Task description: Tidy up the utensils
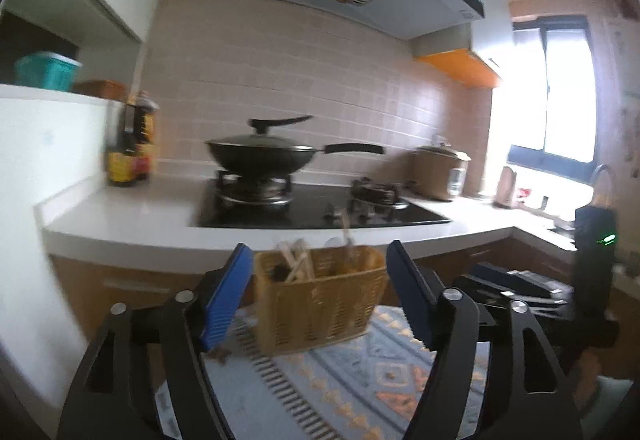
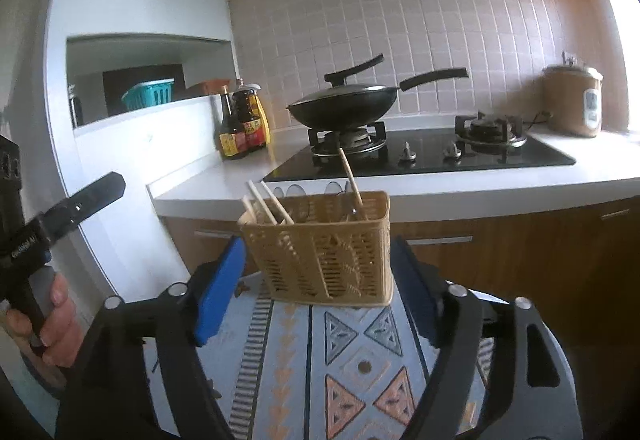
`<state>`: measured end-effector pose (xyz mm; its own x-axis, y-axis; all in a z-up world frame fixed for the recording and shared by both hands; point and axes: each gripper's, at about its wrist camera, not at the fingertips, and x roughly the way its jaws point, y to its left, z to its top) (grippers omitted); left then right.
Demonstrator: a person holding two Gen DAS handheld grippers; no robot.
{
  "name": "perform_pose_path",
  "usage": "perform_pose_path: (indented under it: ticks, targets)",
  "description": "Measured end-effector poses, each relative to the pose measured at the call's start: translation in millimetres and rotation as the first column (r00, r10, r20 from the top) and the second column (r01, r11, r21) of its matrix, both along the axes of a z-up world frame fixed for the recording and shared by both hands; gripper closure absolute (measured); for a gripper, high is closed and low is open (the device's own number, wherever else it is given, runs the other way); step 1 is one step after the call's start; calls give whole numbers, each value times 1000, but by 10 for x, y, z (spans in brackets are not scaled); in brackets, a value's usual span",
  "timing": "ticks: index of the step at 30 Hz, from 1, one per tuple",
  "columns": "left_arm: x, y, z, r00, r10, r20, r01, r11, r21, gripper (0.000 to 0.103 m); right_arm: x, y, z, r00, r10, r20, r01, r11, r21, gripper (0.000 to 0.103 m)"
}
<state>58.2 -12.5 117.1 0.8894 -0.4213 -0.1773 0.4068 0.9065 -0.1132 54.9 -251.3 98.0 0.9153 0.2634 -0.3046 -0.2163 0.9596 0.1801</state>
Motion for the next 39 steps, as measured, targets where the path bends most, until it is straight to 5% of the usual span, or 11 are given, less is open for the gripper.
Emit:
perform_pose_path:
  ticks: [4, 15, 25, 32, 39]
  targets:
    - [-222, 39, -271, 994, 107, -4, -107, 994, 17, 23, -293, 129, -90, 993, -84, 79, 89, 994, -57, 8]
    - [-238, -18, -999, 948, 318, -31, -318, 948, 13, 18, -457, 168, -637, 920, -352, 172, 373, 921, -115, 8]
    - [-215, -134, -1113, 934, 357, 7, -356, 929, 95, 10, -495, 202, -740, 930, -317, 187, 346, 927, -146, 8]
    - [-313, -145, -1108, 928, 369, 60, -373, 923, 95, 8, -471, 88, -759, 936, -319, 147, 336, 936, -107, 8]
    - [-272, -106, -1117, 924, 381, 29, -382, 920, 90, 8, -483, 74, -760, 932, -331, 150, 348, 931, -108, 8]
